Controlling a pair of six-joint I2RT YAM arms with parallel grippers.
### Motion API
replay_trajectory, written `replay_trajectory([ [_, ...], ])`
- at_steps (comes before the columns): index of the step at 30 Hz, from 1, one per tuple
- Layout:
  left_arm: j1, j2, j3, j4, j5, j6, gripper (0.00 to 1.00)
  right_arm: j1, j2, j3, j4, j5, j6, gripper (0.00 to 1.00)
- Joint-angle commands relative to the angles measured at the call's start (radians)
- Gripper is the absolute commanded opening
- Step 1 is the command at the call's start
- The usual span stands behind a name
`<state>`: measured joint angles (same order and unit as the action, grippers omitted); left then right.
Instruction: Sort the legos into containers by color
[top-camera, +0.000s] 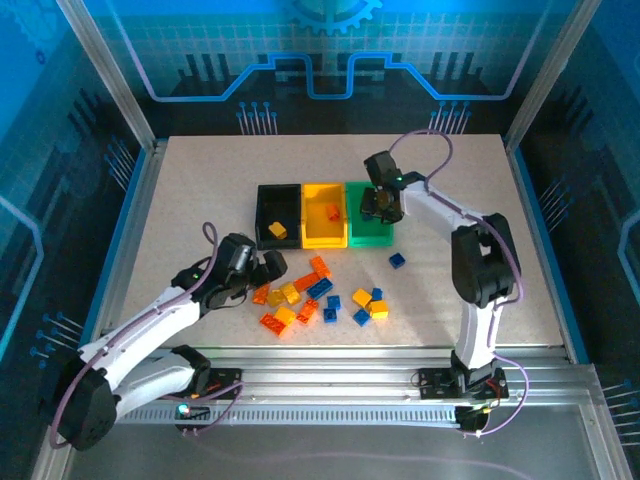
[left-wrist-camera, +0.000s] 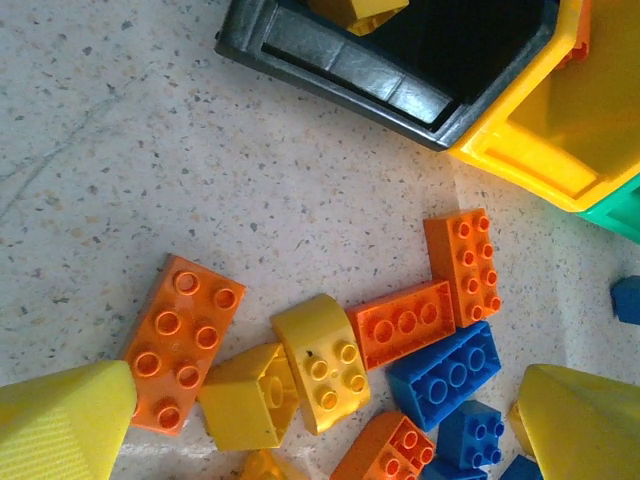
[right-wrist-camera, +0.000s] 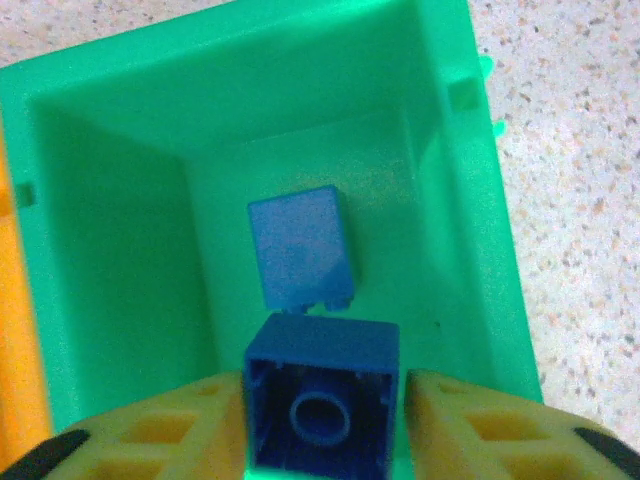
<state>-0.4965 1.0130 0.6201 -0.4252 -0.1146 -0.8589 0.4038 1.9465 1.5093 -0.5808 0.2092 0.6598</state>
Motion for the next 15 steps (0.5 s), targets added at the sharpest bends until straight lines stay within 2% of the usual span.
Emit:
replay_trajectory([
  [1,0.01,-0.013,0.03,-0.065,-0.031,0.011,0.99,-0.01,0.028,0.067,-0.063,0.013,0.001,0.55],
  [4,0.021,0.0,0.033,-0.071,-0.033,0.011,0.99,-0.009,0.019,0.072,-0.06,0.0,0.01,0.63],
  [8,0.039,0.031,0.036,-0.062,-0.019,0.017,0.93,-0.003,-0.039,0.044,-0.045,-0.017,0.018,0.65],
  [12,0.044,0.08,0.033,-0.04,-0.02,0.045,0.85,0.02,-0.141,-0.056,0.008,-0.048,0.023,0.65],
  [15,0.044,0.158,0.035,-0.027,-0.037,0.069,0.85,0.046,-0.207,-0.14,0.046,-0.053,0.027,0.65],
])
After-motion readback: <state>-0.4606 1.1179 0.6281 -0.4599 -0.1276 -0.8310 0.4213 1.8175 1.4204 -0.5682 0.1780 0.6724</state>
